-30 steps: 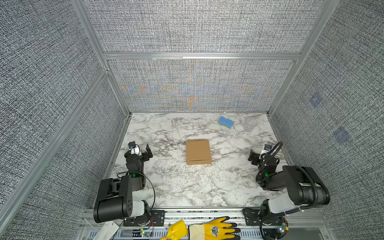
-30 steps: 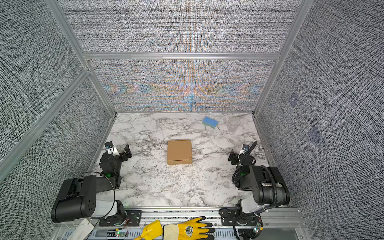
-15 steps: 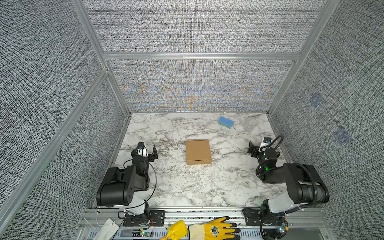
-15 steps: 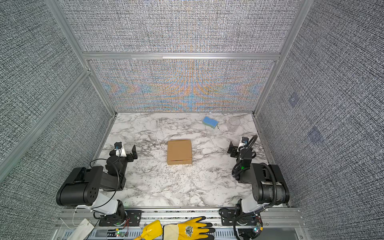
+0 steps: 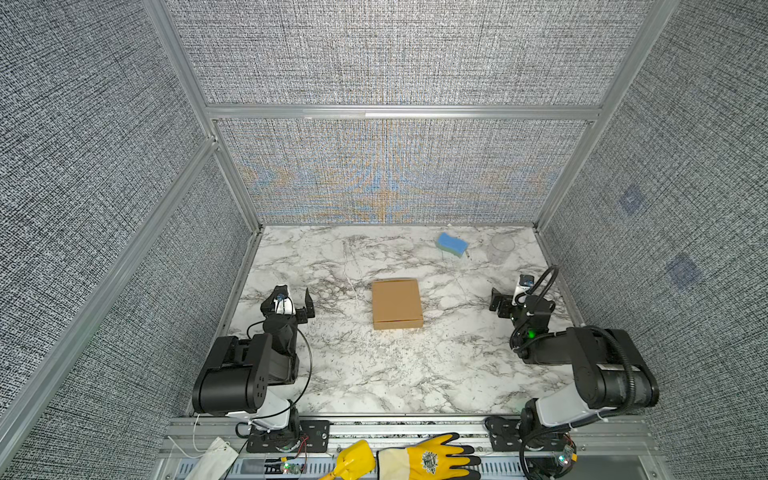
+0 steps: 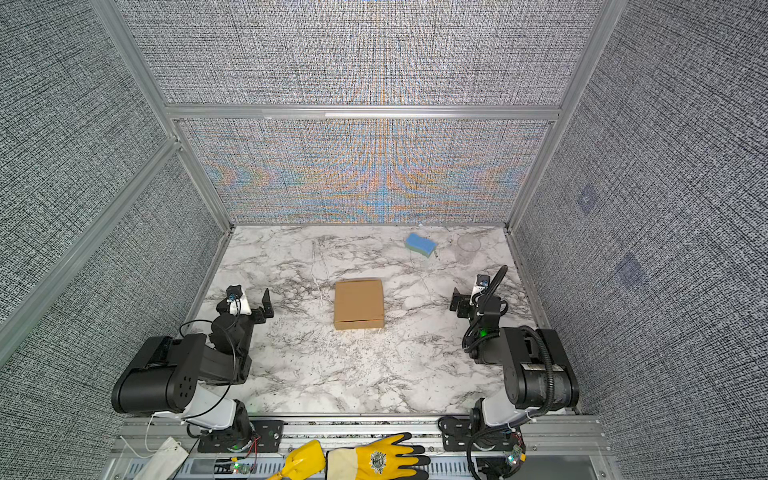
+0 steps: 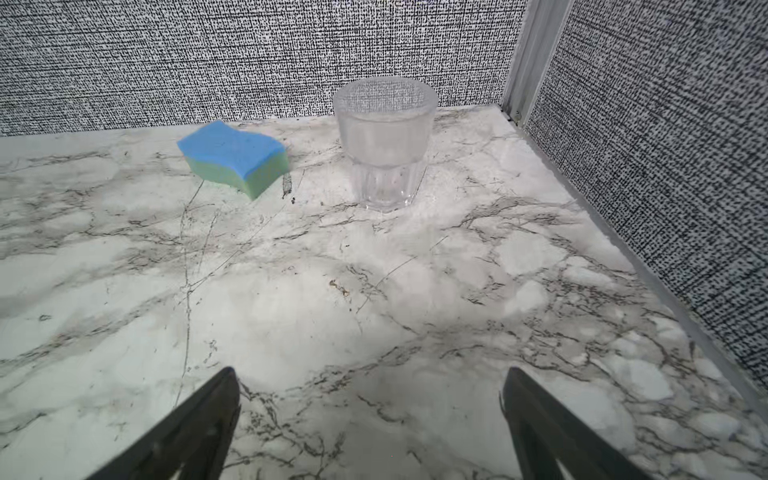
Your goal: Fold the paper box
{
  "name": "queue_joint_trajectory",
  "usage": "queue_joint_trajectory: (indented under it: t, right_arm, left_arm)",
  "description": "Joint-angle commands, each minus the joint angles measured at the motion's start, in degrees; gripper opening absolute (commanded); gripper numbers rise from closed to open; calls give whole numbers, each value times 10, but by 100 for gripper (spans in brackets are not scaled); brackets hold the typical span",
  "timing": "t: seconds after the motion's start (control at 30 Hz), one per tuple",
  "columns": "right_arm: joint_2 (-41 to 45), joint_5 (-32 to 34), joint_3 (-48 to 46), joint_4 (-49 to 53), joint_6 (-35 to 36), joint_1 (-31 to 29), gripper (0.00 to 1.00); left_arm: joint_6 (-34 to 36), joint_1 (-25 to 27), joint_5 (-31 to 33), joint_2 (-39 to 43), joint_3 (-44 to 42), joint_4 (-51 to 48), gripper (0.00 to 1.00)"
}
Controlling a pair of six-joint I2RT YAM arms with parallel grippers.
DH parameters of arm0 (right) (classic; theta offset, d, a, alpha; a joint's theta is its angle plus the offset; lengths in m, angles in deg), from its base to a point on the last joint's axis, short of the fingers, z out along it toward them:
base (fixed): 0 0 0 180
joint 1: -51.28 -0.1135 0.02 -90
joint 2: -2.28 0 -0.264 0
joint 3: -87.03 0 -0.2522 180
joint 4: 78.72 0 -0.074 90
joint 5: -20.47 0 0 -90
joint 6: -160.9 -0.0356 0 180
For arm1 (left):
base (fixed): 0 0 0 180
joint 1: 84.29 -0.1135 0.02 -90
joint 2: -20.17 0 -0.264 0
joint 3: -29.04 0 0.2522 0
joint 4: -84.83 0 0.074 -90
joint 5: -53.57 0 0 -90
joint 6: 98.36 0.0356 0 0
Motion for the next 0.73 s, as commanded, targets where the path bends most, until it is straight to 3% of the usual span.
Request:
queue_joint_trajectory:
  t: [0.0, 0.7]
  right_arm:
    - [0, 3, 0, -20, 3, 0, 100]
    - [0, 3, 1, -19, 3, 0, 99]
  left_arm:
    - [6, 0, -3, -2, 1, 23, 99]
    - [7, 0, -11, -1, 4, 16, 99]
